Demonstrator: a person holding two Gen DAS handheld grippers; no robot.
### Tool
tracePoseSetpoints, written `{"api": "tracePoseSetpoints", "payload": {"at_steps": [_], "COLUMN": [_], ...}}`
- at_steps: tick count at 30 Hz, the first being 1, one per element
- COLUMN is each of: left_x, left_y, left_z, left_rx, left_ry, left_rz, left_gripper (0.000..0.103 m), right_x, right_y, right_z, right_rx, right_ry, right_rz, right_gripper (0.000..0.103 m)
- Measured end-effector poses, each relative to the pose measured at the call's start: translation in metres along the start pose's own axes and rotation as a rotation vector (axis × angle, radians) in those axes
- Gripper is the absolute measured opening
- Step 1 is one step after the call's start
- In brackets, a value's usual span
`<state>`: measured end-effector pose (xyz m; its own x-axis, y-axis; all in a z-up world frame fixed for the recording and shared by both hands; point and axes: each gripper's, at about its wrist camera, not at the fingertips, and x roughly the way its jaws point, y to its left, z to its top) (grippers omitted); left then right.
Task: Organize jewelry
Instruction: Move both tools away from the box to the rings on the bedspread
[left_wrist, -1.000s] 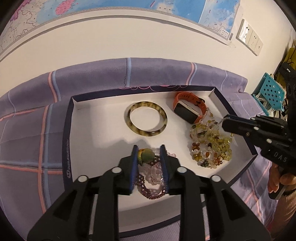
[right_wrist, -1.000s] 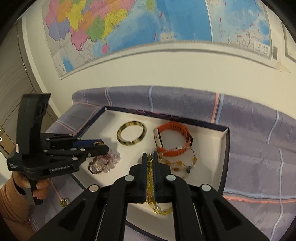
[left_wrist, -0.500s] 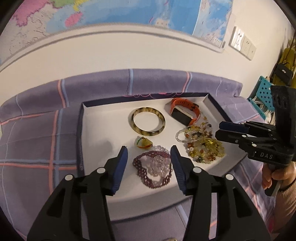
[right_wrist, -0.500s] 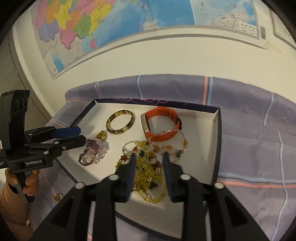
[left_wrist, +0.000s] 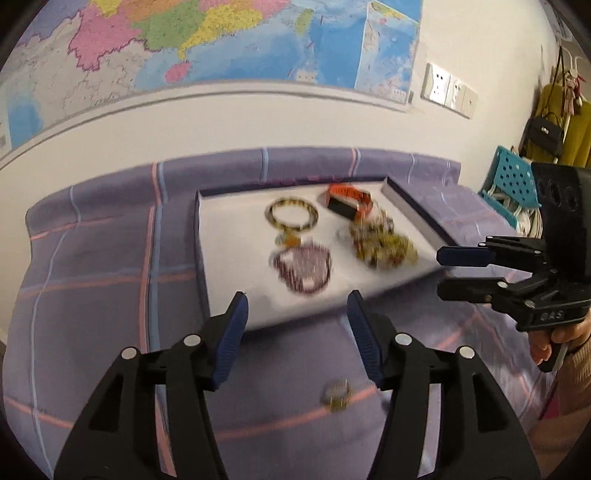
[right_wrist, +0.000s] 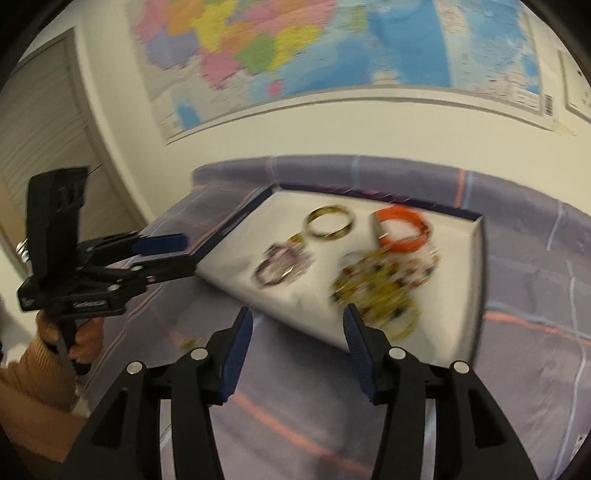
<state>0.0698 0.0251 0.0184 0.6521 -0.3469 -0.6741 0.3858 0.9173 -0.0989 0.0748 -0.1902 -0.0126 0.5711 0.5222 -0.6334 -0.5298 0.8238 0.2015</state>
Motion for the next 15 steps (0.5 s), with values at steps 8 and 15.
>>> {"api": "tracePoseSetpoints", "payload": {"at_steps": [8,15], "left_x": [-0.003,-0.004], "left_y": [-0.002,-0.01], "left_z": [-0.046,-0.064], "left_rx": [-0.018,-0.016], "left_ry": [0.068,0.09], "left_rz": [-0.011,-0.012], "left_gripper": [0.055,0.055], "right_x": [0.016,0.024], "right_y": [0.044,0.06], "right_z": [-0.043,-0.055], "right_rx": [-0.064,-0.043], "right_ry": [0.102,0.119], "right_rz": [0.027,0.061], "right_gripper": [0.049,0.048]}}
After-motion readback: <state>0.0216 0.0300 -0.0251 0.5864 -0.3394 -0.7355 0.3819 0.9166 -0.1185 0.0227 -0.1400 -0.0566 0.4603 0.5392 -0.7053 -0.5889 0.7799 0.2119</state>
